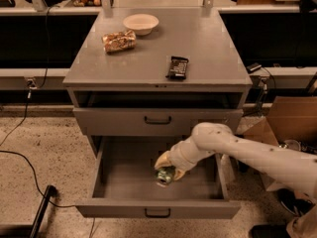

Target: Pick green can from middle drawer and place on counter

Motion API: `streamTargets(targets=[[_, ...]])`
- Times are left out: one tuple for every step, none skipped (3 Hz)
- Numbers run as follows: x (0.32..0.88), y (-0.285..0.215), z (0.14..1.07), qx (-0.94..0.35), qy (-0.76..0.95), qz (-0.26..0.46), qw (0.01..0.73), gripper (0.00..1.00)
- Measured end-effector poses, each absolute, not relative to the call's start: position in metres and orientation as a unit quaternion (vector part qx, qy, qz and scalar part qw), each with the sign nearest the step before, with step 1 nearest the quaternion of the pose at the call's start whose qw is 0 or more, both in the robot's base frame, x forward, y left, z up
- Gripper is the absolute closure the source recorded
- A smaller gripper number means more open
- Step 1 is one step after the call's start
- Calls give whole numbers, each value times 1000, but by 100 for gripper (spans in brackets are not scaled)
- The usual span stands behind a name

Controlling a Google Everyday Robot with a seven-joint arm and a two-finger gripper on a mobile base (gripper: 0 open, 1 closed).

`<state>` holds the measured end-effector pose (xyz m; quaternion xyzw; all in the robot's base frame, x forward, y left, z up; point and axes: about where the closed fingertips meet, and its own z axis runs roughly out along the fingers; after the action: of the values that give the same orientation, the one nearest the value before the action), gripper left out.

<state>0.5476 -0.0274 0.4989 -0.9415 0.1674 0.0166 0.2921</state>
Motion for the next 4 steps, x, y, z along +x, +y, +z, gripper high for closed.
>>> streamTargets(targets=[[540, -55, 569, -934, 151, -19, 324, 76], [539, -69, 638, -935, 126, -45, 328, 87], [547, -78, 699, -944, 103, -69, 306, 91], [545, -99, 767, -952, 89, -99, 276, 100]])
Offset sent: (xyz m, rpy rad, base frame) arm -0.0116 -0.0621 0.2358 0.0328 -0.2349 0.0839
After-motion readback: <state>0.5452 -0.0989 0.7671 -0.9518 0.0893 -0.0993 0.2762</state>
